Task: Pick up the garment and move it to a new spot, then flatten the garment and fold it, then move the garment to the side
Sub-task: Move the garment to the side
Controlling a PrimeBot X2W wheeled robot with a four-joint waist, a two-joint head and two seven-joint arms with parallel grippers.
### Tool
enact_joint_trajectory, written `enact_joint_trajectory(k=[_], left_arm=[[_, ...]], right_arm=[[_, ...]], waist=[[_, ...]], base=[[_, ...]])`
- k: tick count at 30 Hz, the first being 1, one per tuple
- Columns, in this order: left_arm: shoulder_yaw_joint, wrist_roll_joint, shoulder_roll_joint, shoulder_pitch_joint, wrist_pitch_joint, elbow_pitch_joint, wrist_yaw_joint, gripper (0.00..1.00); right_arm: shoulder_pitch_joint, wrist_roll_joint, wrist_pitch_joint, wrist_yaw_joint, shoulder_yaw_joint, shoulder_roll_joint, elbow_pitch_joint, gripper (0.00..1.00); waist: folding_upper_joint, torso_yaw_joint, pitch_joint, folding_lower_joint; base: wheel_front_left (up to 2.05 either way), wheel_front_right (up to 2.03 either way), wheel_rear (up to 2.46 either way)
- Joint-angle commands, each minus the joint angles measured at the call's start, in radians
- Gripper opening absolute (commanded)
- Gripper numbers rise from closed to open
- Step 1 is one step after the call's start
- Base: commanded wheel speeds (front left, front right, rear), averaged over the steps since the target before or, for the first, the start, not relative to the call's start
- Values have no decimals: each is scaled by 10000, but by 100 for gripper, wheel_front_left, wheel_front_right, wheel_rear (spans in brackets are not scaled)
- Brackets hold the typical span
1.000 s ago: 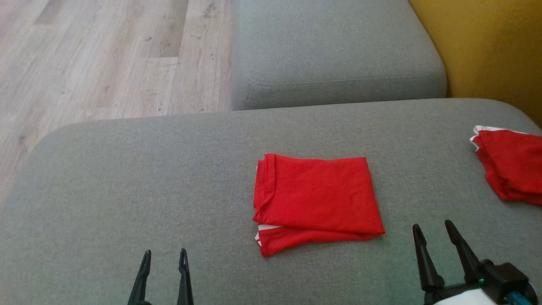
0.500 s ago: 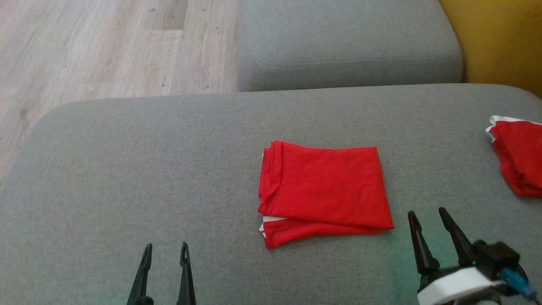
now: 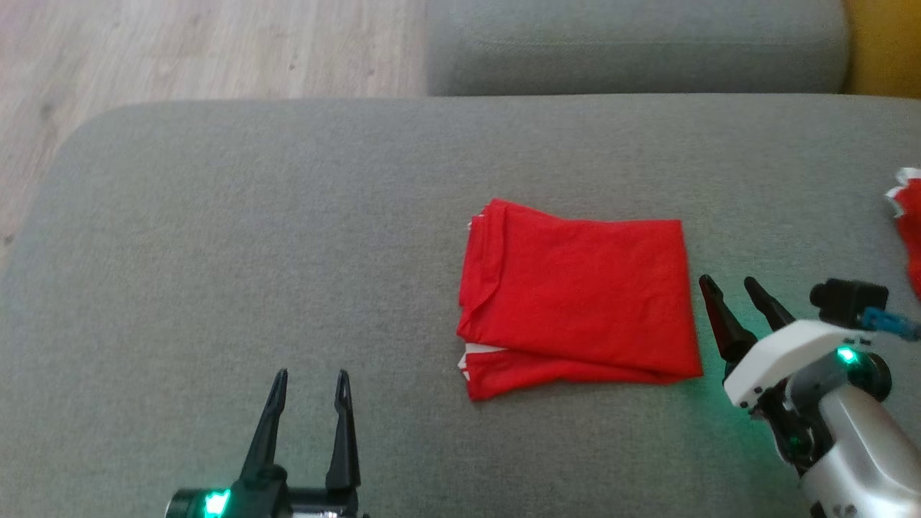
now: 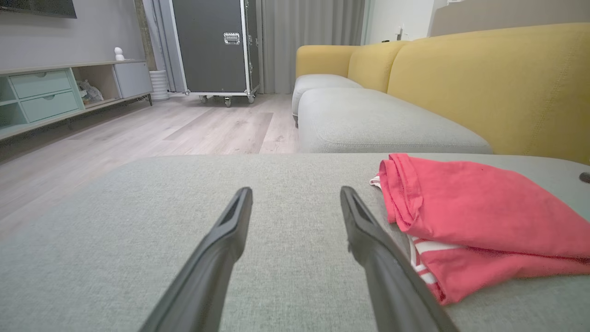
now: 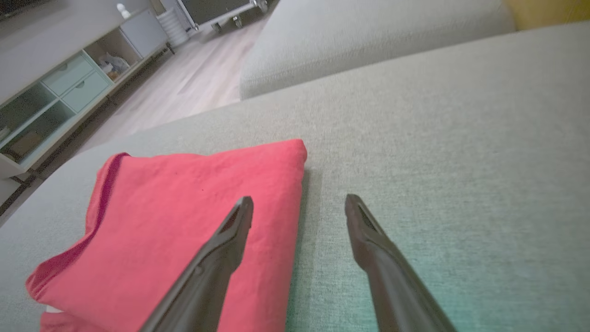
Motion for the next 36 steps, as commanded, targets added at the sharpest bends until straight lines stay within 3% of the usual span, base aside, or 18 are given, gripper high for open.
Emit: enact_joint_trajectory(k=[1,5,6,7,9,13,18,27,36], left_arm=[[160,2,-83,-535,-95,-296,51,100],[-28,6,-83,-771,-95,-303,92,100],[-68,14,-83,-806,-95,-311,89,100],[-68,14,-83,-806,-95,-311,89,100],[-157,71,-83,-875,-95,-368,52,100],[-174,1,-83,-897,-95,-578,162,100],[-110,179,-80,-874,-95,-896,89,100],[-189,64,-82,-1254,-95,-1439,-111,100],[-137,111,-83,-2127,-95,-1613,-339,100]], right_arm=[[-451,234,231,-7,237,-204,8,100],[-787,920,865,-7,547,-58,629,100],[-829,1074,983,-7,661,-10,754,80],[-829,1074,983,-7,661,-10,754,80],[-895,1341,1026,-7,810,71,976,0],[-1009,1755,621,-7,1050,57,1090,0],[-1290,1825,290,-7,1394,-635,961,0],[-2298,1454,750,-7,1764,-3186,123,0],[-3331,1191,1028,-7,855,-5685,-566,0]], waist=[[0,212,246,-4],[0,401,404,-4],[0,429,415,-4],[0,429,415,-4],[0,476,424,-4],[0,448,420,-4],[0,9,540,-4],[0,-1290,1461,-4],[0,-1881,2828,-4]], base=[[0,0,0],[0,0,0],[0,0,0],[0,0,0],[0,0,0],[0,0,0],[0,0,0],[0,0,0],[0,0,0]])
